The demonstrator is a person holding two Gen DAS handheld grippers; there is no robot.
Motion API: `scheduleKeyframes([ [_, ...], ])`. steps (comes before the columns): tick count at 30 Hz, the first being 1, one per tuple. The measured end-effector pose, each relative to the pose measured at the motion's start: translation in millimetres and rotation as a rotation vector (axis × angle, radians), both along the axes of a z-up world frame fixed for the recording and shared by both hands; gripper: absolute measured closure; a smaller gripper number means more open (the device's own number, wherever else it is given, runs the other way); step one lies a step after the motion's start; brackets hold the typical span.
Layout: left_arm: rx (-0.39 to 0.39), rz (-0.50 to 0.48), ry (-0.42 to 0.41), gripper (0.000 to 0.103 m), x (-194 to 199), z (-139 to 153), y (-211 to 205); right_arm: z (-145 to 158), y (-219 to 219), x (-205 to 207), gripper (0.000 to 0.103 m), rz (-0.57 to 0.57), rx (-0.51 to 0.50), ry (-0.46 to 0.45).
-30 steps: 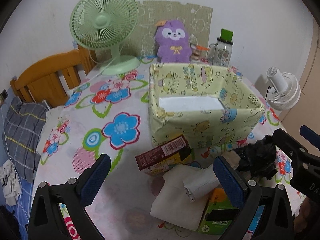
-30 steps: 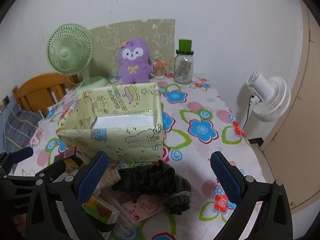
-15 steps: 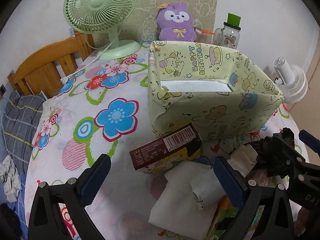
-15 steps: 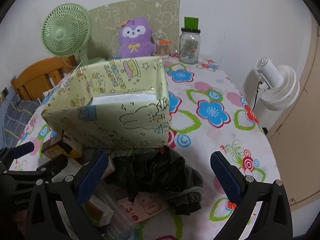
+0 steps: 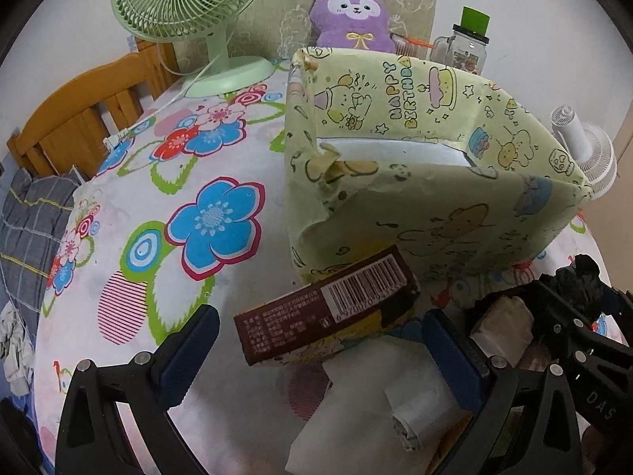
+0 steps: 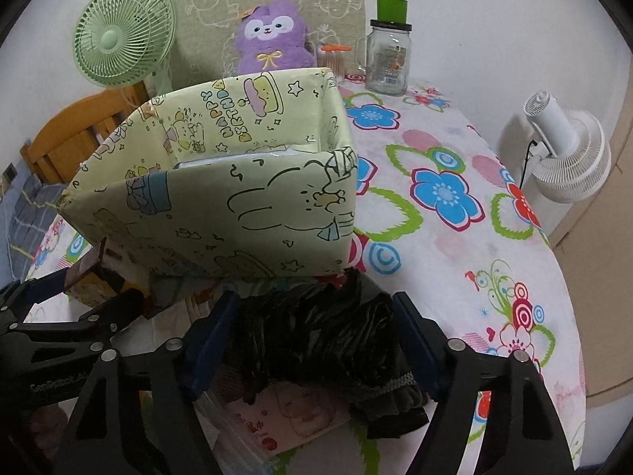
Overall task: Organize soft objects
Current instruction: 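Grasp the black cloth with the right gripper while the left gripper grasps the brown snack box, then lift and carry the black cloth and brown box over the fabric basket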
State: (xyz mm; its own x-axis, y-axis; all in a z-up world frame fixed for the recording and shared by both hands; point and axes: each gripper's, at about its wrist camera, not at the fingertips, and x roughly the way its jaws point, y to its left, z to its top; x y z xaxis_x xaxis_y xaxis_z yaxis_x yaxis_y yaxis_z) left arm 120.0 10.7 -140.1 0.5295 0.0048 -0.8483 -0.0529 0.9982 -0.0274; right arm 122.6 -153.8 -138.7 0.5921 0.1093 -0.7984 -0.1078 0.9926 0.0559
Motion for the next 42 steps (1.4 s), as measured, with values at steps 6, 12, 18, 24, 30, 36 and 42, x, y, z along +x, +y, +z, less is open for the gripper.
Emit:
scheduleKeyframes([
  [6, -0.014, -0.009, 0.017, 0.016, 5.6, -5.4, -1.0, -2.8, 4.4, 5.0, 0.035, 0.010, 0.003, 0.004],
  [12, -0.014, -0.022, 0.026, 0.026, 5.6, -7.9, -1.8, -2.3, 4.0, 6.8, 0.039, 0.009, 0.006, 0.004],
  [18, -0.014, -0.023, 0.003, 0.027, 0.8, -2.3, -2.7, 2.7, 4.2, 4.6, 0.045, 0.009, 0.001, -0.012],
  [24, -0.003, -0.025, -0.029, 0.028, -8.1, 7.4, -5.4, 11.2, 2.7, -2.6, 0.055, 0.003, 0.006, -0.038],
  [30, 0.015, -0.029, -0.067, 0.028, -15.5, 19.9, -7.4, 22.2, 0.0, -11.5, 0.060, -0.005, -0.001, -0.074],
  [36, 0.034, -0.037, -0.097, 0.028, -23.7, 32.1, -11.1, 34.2, -4.9, -19.4, 0.061, -0.019, 0.002, -0.113],
  [42, 0.042, -0.050, -0.129, 0.028, -31.1, 45.6, -16.7, 49.4, -10.9, -26.1, 0.061, -0.036, 0.006, -0.160],
])
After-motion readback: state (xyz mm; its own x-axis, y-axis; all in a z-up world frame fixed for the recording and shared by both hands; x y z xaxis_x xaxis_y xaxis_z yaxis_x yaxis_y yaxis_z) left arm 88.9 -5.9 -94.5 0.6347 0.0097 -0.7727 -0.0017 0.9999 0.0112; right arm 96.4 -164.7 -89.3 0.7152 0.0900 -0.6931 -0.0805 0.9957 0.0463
